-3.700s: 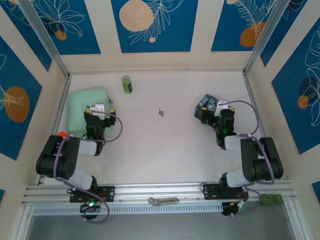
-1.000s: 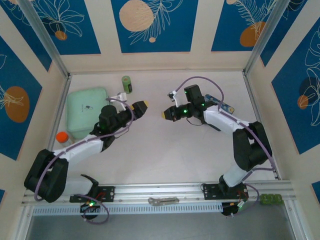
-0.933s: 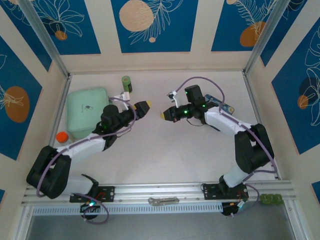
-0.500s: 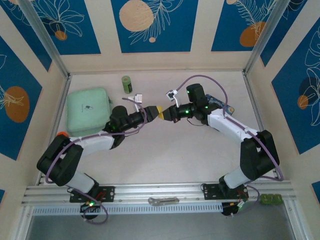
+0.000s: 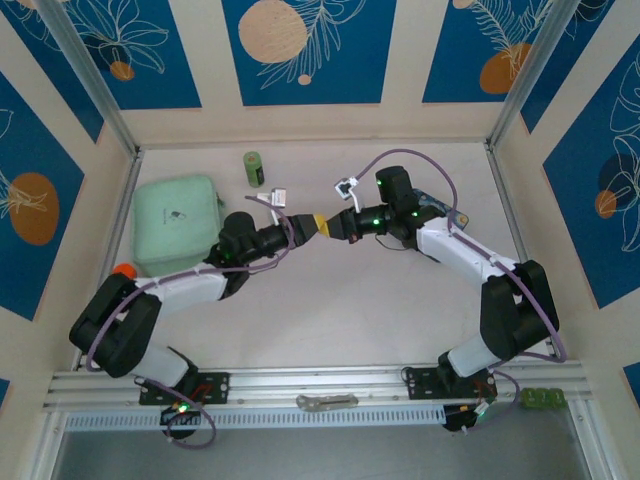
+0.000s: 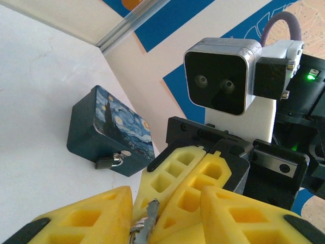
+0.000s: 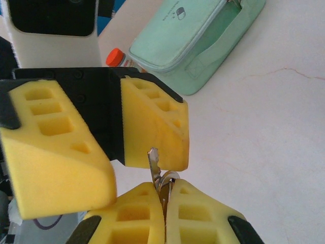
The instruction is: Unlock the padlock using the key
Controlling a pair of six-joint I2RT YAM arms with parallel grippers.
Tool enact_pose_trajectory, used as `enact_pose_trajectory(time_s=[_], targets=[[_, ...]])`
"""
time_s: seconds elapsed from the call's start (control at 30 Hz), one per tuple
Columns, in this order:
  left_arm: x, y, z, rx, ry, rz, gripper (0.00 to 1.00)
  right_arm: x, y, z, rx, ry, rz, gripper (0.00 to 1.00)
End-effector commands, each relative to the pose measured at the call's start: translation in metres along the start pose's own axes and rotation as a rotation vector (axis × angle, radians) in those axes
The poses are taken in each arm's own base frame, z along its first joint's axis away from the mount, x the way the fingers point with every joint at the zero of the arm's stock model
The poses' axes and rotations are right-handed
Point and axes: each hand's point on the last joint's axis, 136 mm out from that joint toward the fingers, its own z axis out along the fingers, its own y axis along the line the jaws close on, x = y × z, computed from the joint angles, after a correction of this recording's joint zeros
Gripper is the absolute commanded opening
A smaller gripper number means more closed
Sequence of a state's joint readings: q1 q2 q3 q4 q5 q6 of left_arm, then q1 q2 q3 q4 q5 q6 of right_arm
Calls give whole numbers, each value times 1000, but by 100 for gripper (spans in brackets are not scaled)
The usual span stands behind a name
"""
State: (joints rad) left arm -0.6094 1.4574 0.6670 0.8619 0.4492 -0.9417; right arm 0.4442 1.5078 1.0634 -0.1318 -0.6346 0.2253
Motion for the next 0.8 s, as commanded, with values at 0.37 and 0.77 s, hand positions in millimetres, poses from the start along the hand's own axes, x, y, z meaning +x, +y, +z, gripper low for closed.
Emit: enact_pose_trajectory(time_s=[0.37,0.77], targets=[[-4,12,-1,-204,-41,-19,55,0,-21,-2,418,-83,-131,0],[-6,15,6,-233,-72,-67,49,0,-10,6,429,-104,-217,0]])
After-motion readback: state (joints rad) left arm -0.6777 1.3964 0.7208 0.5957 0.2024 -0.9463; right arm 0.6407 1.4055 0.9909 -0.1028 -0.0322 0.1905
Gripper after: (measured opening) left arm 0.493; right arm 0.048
